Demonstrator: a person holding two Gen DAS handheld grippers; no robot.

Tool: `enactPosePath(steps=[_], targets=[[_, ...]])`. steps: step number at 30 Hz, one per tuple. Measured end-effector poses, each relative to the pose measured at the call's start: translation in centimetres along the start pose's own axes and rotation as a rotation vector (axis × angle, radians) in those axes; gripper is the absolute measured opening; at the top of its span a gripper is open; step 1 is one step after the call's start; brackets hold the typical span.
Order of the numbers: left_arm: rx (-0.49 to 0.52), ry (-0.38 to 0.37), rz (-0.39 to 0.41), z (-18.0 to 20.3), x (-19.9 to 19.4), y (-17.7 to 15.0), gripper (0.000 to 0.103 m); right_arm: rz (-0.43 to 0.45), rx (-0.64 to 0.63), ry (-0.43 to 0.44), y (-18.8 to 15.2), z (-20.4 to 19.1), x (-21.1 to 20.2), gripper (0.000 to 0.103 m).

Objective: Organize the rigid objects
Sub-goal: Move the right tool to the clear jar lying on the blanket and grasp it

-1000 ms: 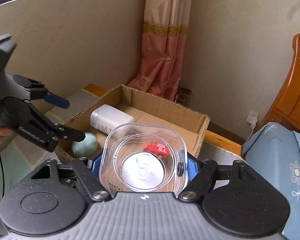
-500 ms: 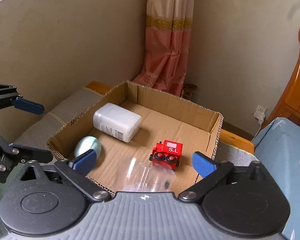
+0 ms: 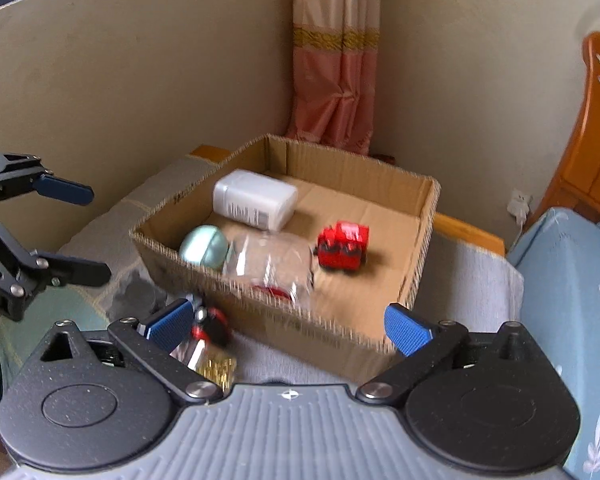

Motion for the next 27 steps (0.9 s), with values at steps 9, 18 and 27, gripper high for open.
enactPosePath(steps=[9, 18, 27], targets=[[-0.026, 0.047, -0.004, 1.9, -1.0, -2.6, 0.096, -0.028, 0.100, -0.107, -5.5, 4.0, 0.6, 0.103], [-0.053, 0.068, -0.016, 3.8, -1.2, -4.4, 0.096, -0.070, 0.205, -0.105, -8.9, 5.8, 1.2, 0.103], [-0.069, 0.050, -0.002, 4.1, -1.4, -4.3, 0.096, -0.079, 0.188, -0.064, -9.3, 5.2, -0.4, 0.103]])
Point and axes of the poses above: each gripper's, at about its wrist camera, not at the fingertips, and x roughly the way its jaws point, z to its right, y to its top, the point moved 4 cm from there along x, roughly the way its jaws point, and after that the axes turned 13 degrees about x, right-handed, at the moved point
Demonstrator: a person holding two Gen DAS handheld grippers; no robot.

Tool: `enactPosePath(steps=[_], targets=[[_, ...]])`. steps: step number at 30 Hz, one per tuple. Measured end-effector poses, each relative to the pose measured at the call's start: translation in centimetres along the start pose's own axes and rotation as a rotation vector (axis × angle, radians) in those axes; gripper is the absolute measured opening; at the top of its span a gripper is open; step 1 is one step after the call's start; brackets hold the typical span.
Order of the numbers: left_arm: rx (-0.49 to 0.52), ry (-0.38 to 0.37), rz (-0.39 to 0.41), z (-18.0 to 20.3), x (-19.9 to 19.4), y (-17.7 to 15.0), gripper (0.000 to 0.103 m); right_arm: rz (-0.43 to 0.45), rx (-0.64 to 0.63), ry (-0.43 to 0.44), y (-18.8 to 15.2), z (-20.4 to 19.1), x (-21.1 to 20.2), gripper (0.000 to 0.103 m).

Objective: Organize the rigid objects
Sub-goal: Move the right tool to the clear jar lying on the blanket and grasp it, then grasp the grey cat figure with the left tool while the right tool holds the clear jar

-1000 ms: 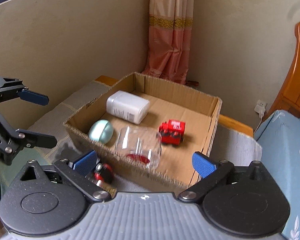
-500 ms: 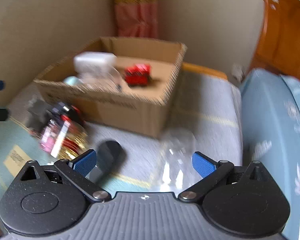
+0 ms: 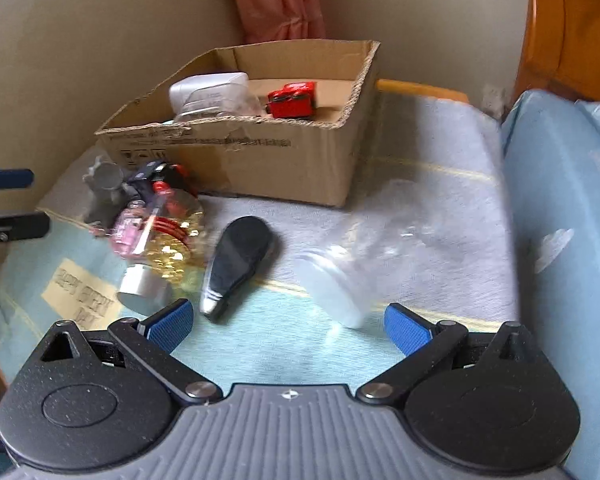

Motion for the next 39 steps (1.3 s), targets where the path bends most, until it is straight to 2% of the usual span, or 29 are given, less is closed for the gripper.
enactPosePath(steps=[2, 4, 7, 10, 11, 15, 21, 26, 31, 34, 37, 39], targets=[[-0.004, -0.004, 0.001, 0.0, 0.0, 0.0, 0.096, 0.022, 0.003, 0.000, 0.5, 0.4, -0.3, 0.103], [-0.008, -0.006, -0.002, 0.0, 0.2, -0.1, 0.096, 0.086, 0.000, 0.023, 2.9, 1.5, -0.7, 0.103], [-0.015, -0.012, -0.011, 0.2, 0.4, -0.1, 0.096, 0.118, -0.018, 0.063, 6.0, 2.5, 0.6, 0.103], [-0.010, -0.018, -0.019, 0.4, 0.4, -0.3, 0.096, 0.097, -0.029, 0.088, 7.3, 2.7, 1.9, 0.103], [-0.009, -0.019, -0.021, 0.4, 0.4, -0.4, 0.096, 0.061, -0.051, 0.125, 8.0, 2.5, 3.3, 0.103], [-0.027, -0.017, -0.039, 0.1, 0.6, -1.0, 0.096, -0.019, -0.095, 0.156, 7.7, 1.6, 4.8, 0.103], [-0.027, -0.016, -0.042, -0.3, 0.7, -1.1, 0.096, -0.061, -0.132, 0.087, 4.9, 0.7, 3.7, 0.103], [-0.022, -0.016, -0.039, -0.3, 0.9, -1.1, 0.096, -0.092, -0.117, 0.076, 2.3, 0.0, 2.0, 0.103], [-0.014, -0.015, -0.042, -0.3, 1.1, -1.1, 0.096, -0.077, -0.045, 0.009, 1.6, -0.4, 2.2, 0.103], [-0.011, -0.005, -0.050, -0.5, 1.4, -1.0, 0.096, -0.028, 0.006, -0.055, 1.7, -0.4, 2.6, 0.103], [-0.036, -0.001, -0.069, -1.2, 2.3, -1.1, 0.096, -0.008, 0.044, -0.108, 1.8, -0.1, 3.2, 0.103], [-0.063, -0.001, -0.076, -1.9, 2.8, -0.9, 0.096, -0.004, 0.063, -0.109, 1.6, 0.2, 3.2, 0.103]])
Point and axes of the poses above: each gripper's, at about its wrist camera, not at the fingertips, and x roughly the way its jaws point, z to its right, y to its top, the point moved 4 cm from there along x, roughly the way its jaws point, and after that the axes turned 13 degrees about x, right-handed, at the moved point
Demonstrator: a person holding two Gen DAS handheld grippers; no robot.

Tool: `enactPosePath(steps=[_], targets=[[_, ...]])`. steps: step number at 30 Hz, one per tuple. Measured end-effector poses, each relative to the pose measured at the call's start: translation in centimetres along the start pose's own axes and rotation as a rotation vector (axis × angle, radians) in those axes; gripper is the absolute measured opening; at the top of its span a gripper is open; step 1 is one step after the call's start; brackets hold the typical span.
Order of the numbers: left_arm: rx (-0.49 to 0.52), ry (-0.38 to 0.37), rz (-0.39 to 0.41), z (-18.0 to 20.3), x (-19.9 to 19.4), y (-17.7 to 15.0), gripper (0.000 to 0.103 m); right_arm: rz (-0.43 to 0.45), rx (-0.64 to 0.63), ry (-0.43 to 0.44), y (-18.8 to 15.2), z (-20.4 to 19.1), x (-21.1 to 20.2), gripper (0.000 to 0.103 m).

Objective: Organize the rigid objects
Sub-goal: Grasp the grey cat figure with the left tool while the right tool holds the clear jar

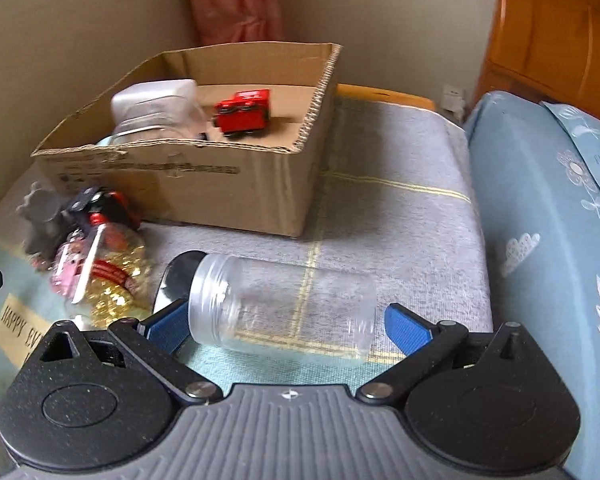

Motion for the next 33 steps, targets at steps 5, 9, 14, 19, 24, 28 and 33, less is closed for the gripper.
enactPosePath(steps=[5, 9, 14, 19, 24, 28, 33], targets=[[-0.073, 0.010, 0.022, -1.9, 1.4, 1.5, 0.096, -0.001, 0.013, 0.000, -0.3, 0.1, 0.4, 0.103], [-0.100, 0.037, 0.024, -3.1, 2.5, 2.3, 0.096, 0.001, 0.009, -0.002, -0.4, 0.1, 0.5, 0.103], [-0.118, 0.021, -0.011, -3.9, 4.0, 1.6, 0.099, 0.000, 0.006, -0.002, -0.2, -0.1, 0.6, 0.103], [-0.126, 0.008, -0.003, -4.3, 3.6, 0.7, 0.100, -0.003, 0.007, -0.001, -0.2, -0.1, 0.7, 0.103], [-0.071, -0.049, -0.025, -3.9, 4.1, 0.1, 0.099, -0.001, 0.005, -0.010, -0.3, 0.0, 0.7, 0.103], [-0.038, -0.109, -0.021, -3.2, 4.8, 0.0, 0.080, 0.006, 0.006, -0.011, -0.2, 0.1, 0.6, 0.103], [-0.054, -0.150, -0.012, -3.4, 5.4, 0.1, 0.071, 0.007, -0.005, -0.013, -0.3, 0.1, 0.5, 0.103]])
Point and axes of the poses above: each gripper's, at about its wrist camera, not at the fingertips, and x roughly the way its jaws point, z to its right, y to its top, the point moved 4 cm from there along x, roughly the way its jaws point, and after that the axes turned 13 degrees about x, right-handed, at the moved point
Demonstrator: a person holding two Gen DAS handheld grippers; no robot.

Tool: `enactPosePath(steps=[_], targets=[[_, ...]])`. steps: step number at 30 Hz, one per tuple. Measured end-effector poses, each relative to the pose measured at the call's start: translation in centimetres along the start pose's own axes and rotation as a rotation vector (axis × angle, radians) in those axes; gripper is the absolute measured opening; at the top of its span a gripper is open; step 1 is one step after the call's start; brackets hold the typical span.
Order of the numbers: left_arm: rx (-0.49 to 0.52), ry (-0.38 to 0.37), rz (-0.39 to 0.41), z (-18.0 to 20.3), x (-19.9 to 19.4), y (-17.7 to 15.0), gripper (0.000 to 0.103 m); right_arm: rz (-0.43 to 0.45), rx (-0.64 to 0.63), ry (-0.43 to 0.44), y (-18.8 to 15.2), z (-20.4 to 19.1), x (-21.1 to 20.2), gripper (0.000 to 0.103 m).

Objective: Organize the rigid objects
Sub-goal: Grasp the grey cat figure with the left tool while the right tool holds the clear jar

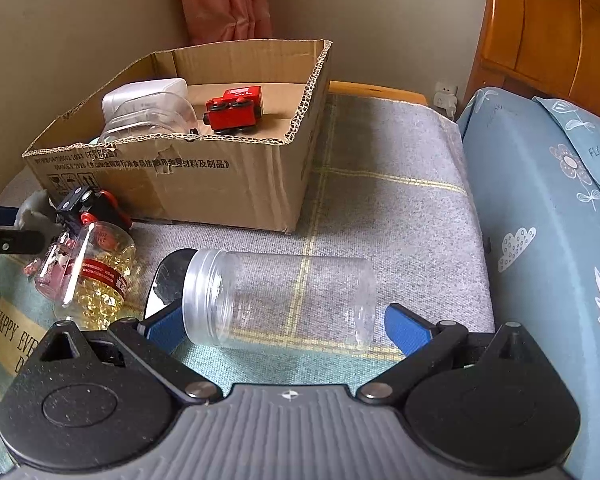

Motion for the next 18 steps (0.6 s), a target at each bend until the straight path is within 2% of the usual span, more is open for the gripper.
enactPosePath(steps=[6, 10, 18], targets=[[0.006, 0.011, -0.001, 0.0, -0.3, -0.2, 0.070, 0.012, 0.007, 0.005, 0.1, 0.0, 0.0, 0.103], [0.005, 0.027, -0.011, -0.2, -1.0, -0.5, 0.070, 0.021, 0.003, 0.000, 0.2, -0.3, -0.2, 0.094], [0.004, 0.042, -0.043, 0.0, -3.8, -2.2, 0.070, 0.033, -0.027, -0.002, -0.1, -0.8, -1.2, 0.094]])
Point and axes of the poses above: each gripper's, at about its wrist camera, not at the fingertips, and x roughly the way its jaws point, z to its right, y to its top, the point moved 4 cm from there along x, roughly the way its jaws point, and after that the axes turned 13 degrees about x, right-handed, at the moved point
